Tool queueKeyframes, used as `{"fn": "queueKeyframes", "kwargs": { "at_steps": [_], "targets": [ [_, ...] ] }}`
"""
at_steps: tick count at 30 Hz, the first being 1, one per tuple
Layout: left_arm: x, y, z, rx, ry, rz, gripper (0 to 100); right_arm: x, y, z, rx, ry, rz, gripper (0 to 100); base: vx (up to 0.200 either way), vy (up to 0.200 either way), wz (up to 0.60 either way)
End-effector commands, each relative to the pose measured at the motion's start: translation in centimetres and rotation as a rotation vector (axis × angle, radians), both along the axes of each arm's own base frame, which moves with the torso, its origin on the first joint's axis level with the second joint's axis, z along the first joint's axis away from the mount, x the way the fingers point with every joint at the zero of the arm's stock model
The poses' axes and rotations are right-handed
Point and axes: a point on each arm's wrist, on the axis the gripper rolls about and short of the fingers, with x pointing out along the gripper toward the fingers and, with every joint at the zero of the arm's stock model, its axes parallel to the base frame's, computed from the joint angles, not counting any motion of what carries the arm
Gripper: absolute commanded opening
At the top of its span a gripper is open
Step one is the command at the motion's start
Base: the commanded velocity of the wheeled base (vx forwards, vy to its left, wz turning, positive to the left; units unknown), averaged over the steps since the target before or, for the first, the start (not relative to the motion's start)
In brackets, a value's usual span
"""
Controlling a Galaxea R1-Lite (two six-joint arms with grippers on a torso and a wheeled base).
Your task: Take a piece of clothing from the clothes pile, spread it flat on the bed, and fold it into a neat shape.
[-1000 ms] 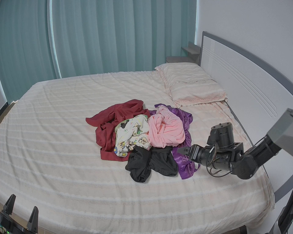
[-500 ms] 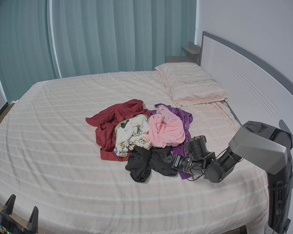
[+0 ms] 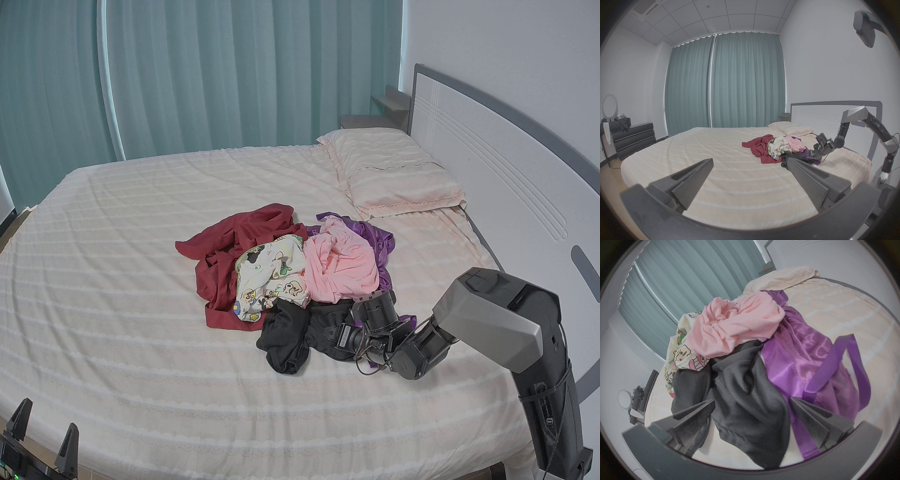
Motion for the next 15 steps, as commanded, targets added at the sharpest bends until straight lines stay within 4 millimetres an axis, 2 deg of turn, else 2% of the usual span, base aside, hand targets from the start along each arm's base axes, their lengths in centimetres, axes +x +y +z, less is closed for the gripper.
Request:
{"fn": "queueKeyframes", "kwargs": {
  "at_steps": [1, 2, 9, 15],
  "targets": [
    [0.0, 0.0, -0.5, -0.001, 0.0, 0.0, 100, -0.1, 1.4, -0.6, -0.006, -0.012, 0.029, 100, 0.0, 0.0, 0.0],
    [0.0, 0.0, -0.5, 0.001, 0.0, 0.0, 100, -0.1, 1.8, -0.4, -0.007, -0.023, 0.04, 0, 0.0, 0.0, 0.0],
    [0.0, 0.0, -0.5, 0.001, 0.0, 0.0, 100, -1.0, 1.3, -0.7, -0.094, -0.022, 0.085, 0, 0.0, 0.0, 0.0],
    [0.0, 0.0, -0.5, -0.001, 0.0, 0.0, 100, -2.6, 0.1, 1.4, -0.093, -0.006, 0.09, 0, 0.0, 0.0, 0.0]
  ]
}}
